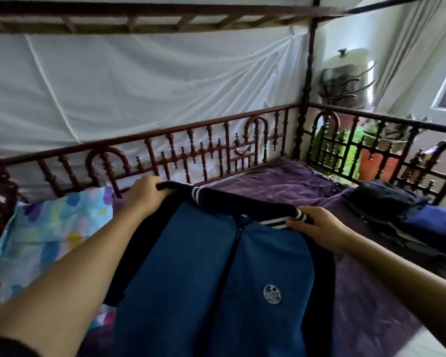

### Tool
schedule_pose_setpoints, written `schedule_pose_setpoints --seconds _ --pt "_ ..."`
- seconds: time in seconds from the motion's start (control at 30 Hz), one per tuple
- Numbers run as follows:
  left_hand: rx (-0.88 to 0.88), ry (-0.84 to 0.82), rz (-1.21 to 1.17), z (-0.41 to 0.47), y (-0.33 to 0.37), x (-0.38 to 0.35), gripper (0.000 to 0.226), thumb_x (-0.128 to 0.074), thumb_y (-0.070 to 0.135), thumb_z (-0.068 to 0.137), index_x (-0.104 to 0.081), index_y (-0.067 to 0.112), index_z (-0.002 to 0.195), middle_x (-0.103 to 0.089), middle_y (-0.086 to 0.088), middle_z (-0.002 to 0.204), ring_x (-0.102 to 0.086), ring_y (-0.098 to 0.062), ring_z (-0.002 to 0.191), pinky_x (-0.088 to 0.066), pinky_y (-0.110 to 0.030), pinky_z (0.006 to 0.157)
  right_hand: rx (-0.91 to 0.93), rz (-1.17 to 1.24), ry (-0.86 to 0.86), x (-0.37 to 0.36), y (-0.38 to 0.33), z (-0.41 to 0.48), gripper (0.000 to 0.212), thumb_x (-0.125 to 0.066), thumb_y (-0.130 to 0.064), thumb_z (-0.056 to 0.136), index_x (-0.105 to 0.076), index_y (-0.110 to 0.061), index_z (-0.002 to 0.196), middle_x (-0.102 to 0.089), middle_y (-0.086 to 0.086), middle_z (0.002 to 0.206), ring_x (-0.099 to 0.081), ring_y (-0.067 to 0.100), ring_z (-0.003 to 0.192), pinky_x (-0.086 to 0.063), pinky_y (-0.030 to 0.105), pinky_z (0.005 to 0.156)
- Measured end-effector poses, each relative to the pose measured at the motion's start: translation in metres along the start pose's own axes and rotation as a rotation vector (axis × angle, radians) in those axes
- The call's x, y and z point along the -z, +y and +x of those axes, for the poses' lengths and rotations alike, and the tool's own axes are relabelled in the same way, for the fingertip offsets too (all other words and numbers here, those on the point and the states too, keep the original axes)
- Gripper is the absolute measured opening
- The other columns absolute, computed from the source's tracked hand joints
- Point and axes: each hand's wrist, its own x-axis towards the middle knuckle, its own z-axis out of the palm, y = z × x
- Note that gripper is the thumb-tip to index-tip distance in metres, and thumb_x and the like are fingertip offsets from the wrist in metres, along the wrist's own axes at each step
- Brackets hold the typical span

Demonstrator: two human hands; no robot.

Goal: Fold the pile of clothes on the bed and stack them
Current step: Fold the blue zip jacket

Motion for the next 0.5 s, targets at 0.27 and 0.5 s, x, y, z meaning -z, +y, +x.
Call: schedule_pose_setpoints --seconds 0.27,0.5 --pt "-0.103 -0.277 -0.157 0.083 0.14 -0.15 0.016 -0.062 0.016 0.09 -0.062 0.014 0.074 -0.057 -0.003 0.07 -0.053 -0.02 0.071 -0.035 -0.027 0.061 -0.22 -0.089 0.232 0.06 0.153 -0.033 0.033 -0.067 -0.043 0.085 -0.049 -0.022 0.068 -0.052 -0.015 0.057 -0.042 0.002 0.052 -0.039 0.029 0.054" --pt "-0.08 -0.304 -0.127 0.141 0.241 -0.339 0.005 -0.064 0.014 0.086 -0.069 0.011 0.085 -0.063 -0.005 0.081 -0.058 -0.02 0.077 -0.037 -0.025 0.067 -0.435 -0.082 0.301 0.105 0.323 -0.017 0.033 -0.065 -0.042 0.085 -0.049 -0.02 0.067 -0.054 -0.006 0.056 -0.047 0.006 0.054 -0.042 0.033 0.056"
